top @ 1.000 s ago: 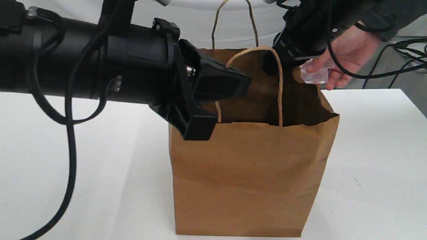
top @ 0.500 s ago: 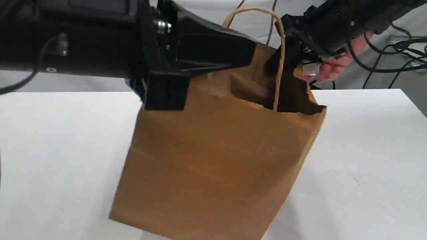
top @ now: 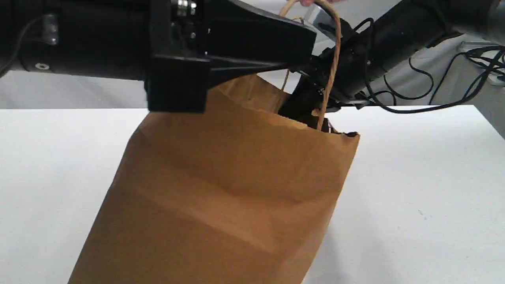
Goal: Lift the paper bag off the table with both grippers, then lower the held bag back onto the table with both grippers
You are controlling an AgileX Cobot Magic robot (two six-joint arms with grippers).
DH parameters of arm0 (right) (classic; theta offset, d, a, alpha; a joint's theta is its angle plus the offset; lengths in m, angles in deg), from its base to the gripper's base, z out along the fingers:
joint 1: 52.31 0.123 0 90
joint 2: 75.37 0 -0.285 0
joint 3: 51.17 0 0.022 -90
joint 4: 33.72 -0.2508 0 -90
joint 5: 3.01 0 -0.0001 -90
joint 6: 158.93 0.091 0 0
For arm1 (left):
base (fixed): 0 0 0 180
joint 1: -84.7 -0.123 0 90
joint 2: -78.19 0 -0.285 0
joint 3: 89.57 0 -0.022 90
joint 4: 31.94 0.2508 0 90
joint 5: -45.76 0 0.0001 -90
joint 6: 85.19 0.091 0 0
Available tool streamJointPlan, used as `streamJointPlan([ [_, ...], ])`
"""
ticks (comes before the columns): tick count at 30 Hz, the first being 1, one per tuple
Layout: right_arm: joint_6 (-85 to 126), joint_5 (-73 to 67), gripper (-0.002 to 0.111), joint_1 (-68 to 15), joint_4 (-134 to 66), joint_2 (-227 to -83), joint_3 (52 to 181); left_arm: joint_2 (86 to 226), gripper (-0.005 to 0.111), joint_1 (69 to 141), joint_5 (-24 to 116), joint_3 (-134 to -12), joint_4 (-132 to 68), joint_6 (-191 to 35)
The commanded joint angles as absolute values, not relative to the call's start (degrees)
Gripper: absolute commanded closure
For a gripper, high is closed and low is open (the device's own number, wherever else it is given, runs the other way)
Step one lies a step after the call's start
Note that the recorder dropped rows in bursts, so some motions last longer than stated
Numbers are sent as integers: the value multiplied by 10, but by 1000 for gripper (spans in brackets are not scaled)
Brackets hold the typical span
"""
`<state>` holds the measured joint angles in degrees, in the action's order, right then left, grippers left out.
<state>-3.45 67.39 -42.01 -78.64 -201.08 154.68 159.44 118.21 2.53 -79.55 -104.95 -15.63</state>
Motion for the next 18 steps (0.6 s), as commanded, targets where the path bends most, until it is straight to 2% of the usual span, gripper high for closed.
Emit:
streamJointPlan([
  [1,-34,670,108,-420,-780,-2009,1547,1574,107,1186,43,-800,-1041,-167],
  [18,-35,670,108,-420,-780,-2002,1550,1573,107,1186,51,-800,-959,-211],
])
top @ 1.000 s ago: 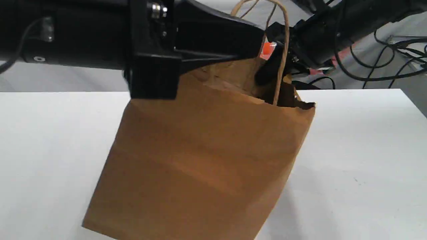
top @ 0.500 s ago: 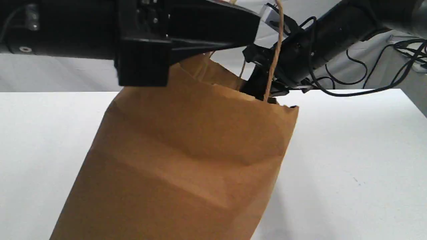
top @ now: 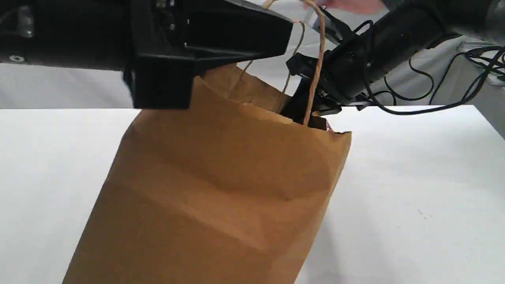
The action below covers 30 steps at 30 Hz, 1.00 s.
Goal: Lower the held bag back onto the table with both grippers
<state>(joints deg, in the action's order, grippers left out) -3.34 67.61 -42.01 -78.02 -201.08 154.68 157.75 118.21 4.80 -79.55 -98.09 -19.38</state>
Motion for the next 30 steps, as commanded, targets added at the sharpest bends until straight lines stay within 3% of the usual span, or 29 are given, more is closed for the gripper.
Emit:
streamJointPlan([
  [1,-35,670,108,-420,-779,-1998,1550,1573,107,1186,51,-800,-946,-220],
  [14,-55,670,108,-420,-771,-1921,1550,1573,107,1186,74,-768,-888,-248],
  [22,-44,670,108,-390,-713,-1921,1550,1573,107,1186,133,-681,-901,-248],
  [30,-44,670,108,-385,-699,-1938,1550,1573,107,1186,153,-670,-914,-248],
])
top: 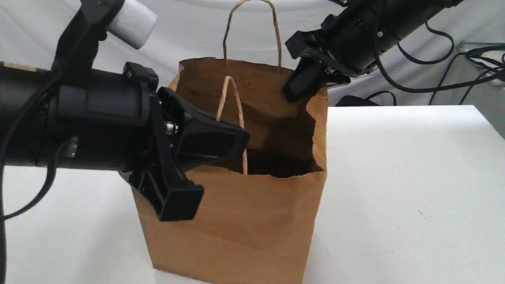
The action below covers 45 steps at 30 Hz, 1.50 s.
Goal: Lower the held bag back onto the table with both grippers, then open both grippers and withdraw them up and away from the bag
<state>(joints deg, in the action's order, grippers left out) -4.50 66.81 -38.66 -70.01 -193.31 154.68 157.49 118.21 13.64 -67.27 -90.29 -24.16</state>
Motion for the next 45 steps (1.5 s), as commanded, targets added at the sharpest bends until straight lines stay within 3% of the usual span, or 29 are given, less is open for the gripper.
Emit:
streamJointPlan([
  [1,-43,670,108,-385,-700,-1939,1550,1573,107,1186,157,-670,-914,-248],
  [5,-43,670,108,-385,-700,-1942,1550,1573,99,1186,161,-670,-914,-249],
  [13,-42,670,108,-385,-699,-1942,1550,1573,51,1186,186,-671,-912,-282],
  [45,-44,670,108,-385,-699,-1942,1550,1372,54,1186,149,-679,-622,-537],
])
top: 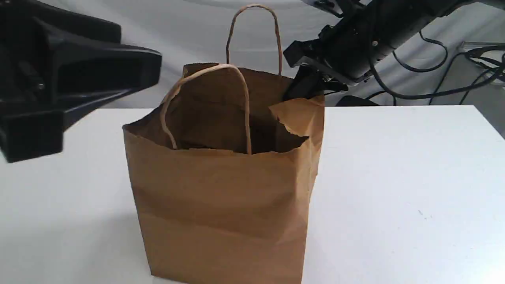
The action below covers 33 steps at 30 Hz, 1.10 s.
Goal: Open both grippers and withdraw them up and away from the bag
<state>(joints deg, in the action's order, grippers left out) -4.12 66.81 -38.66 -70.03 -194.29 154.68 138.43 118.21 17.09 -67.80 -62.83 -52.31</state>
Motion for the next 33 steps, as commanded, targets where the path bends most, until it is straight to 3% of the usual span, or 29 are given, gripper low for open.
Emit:
streamJointPlan([
  [1,-44,670,108,-385,-699,-1942,1550,1370,54,1186,140,-679,-617,-542],
  [6,-47,670,104,-385,-699,-1942,1550,1366,54,1186,109,-679,-577,-585],
  [14,-48,670,62,-385,-699,-1942,1550,1366,59,1186,96,-679,-577,-595],
  [17,-50,670,55,-385,-699,-1941,1550,1366,61,1186,93,-679,-579,-595],
  [33,-54,670,53,-385,-598,-1874,1550,1366,61,1186,93,-679,-577,-595],
])
